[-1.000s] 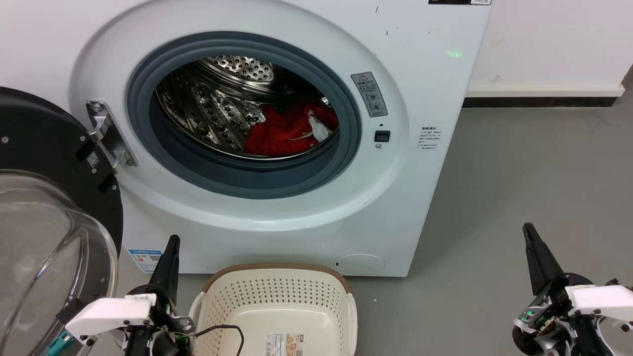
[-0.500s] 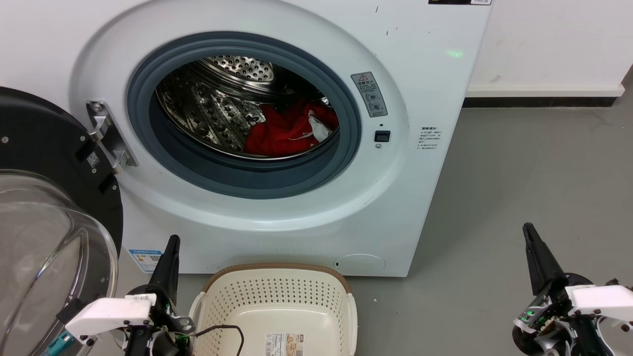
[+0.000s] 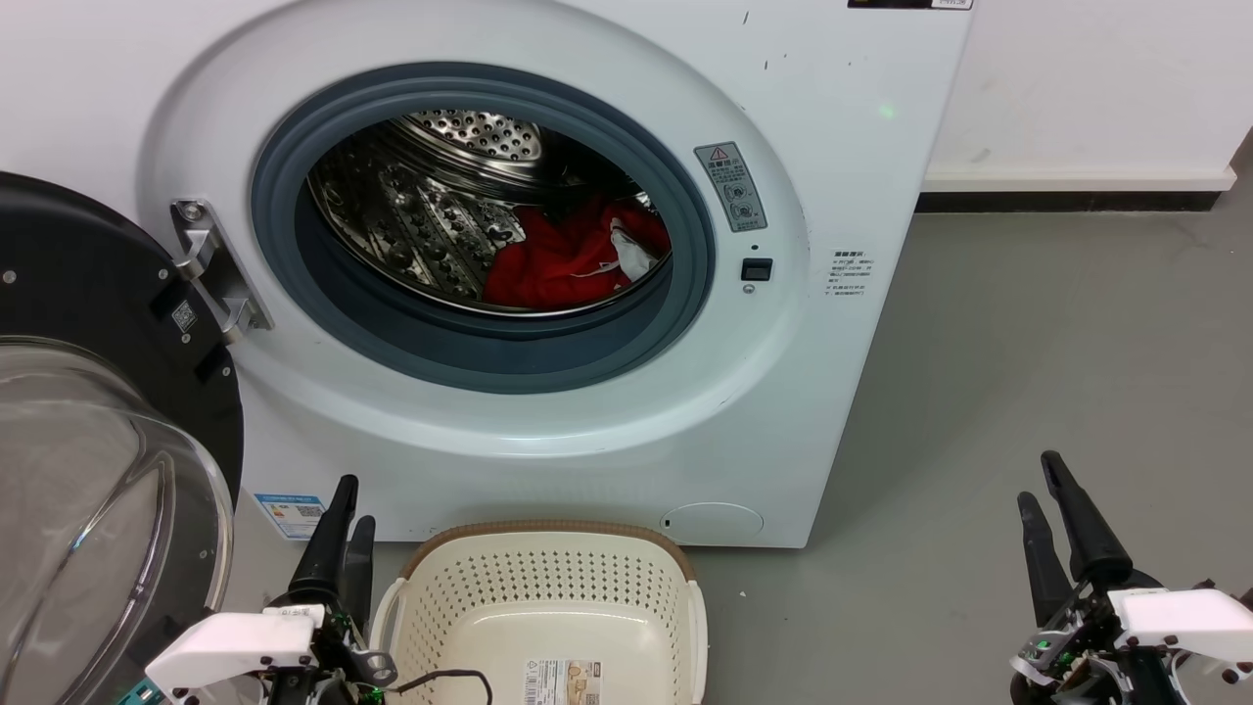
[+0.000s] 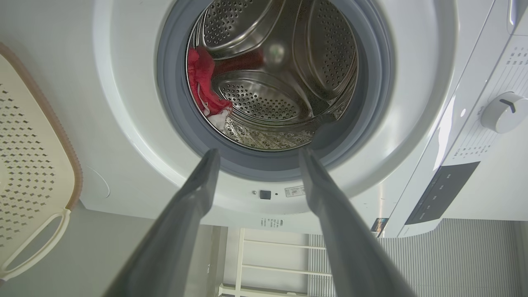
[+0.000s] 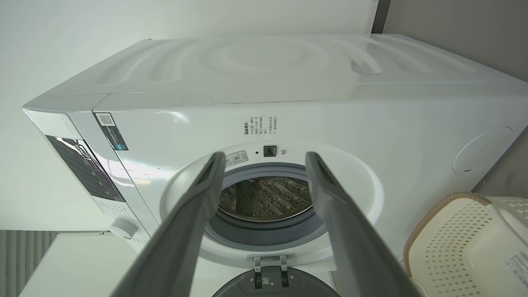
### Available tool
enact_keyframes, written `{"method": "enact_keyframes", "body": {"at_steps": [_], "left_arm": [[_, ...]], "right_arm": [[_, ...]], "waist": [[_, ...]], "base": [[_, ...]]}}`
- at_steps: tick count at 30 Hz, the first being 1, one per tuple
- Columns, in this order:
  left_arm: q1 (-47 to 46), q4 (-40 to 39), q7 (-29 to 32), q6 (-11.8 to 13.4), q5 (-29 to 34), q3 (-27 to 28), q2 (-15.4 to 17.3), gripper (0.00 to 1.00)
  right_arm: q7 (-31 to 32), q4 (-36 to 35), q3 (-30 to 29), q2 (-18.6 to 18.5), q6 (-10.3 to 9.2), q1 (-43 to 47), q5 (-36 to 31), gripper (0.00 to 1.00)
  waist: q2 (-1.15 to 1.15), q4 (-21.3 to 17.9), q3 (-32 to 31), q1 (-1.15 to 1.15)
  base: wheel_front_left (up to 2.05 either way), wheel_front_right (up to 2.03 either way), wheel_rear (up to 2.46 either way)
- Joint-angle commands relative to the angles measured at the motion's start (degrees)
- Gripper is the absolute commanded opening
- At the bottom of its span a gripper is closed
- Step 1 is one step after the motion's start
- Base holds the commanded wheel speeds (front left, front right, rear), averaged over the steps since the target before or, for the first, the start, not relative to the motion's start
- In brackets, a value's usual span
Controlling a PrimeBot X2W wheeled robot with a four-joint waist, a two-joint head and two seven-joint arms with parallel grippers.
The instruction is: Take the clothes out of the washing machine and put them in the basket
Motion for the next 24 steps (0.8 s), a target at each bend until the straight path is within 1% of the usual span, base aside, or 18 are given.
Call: {"method": "enact_keyframes", "body": {"at_steps": [1,7,12,20,24], "left_arm": [[-1.2,-1.2,-0.8,0.0,0.5,-0.5,0.1,1.0],[-1.1,-2.4,-2.5,0.0,1.9,-1.0,0.1,1.0],[-1.2,-3.9,-3.8,0.0,4.3,-1.1,0.1,1.0],[-1.4,-6.2,-5.8,0.0,12.5,-1.1,0.2,1.0],[-1.3,-7.2,-6.7,0.0,17.9,-1.5,0.2,1.0]], "right_arm": [[-0.6,-1.4,0.4,-0.1,0.01,-0.8,-0.7,1.0],[-2.4,-2.4,1.4,-0.1,0.01,-0.3,-2.4,1.0],[-3.7,-3.3,1.4,-0.1,0.01,0.1,-6.1,1.0],[-5.7,-5.2,0.4,-0.1,0.01,0.6,-16.4,1.0],[-6.6,-6.4,0.2,-0.1,0.01,0.9,-22.3,1.0]], "waist": [[0.0,0.0,0.0,0.0],[0.0,0.0,0.1,0.0],[0.0,0.0,0.2,0.0],[0.0,0.0,0.2,0.0],[0.0,0.0,0.2,0.0]], "base": [[0.0,0.0,0.0],[0.0,0.0,0.0],[0.0,0.0,0.0],[0.0,0.0,0.0],[0.0,0.0,0.0]]}}
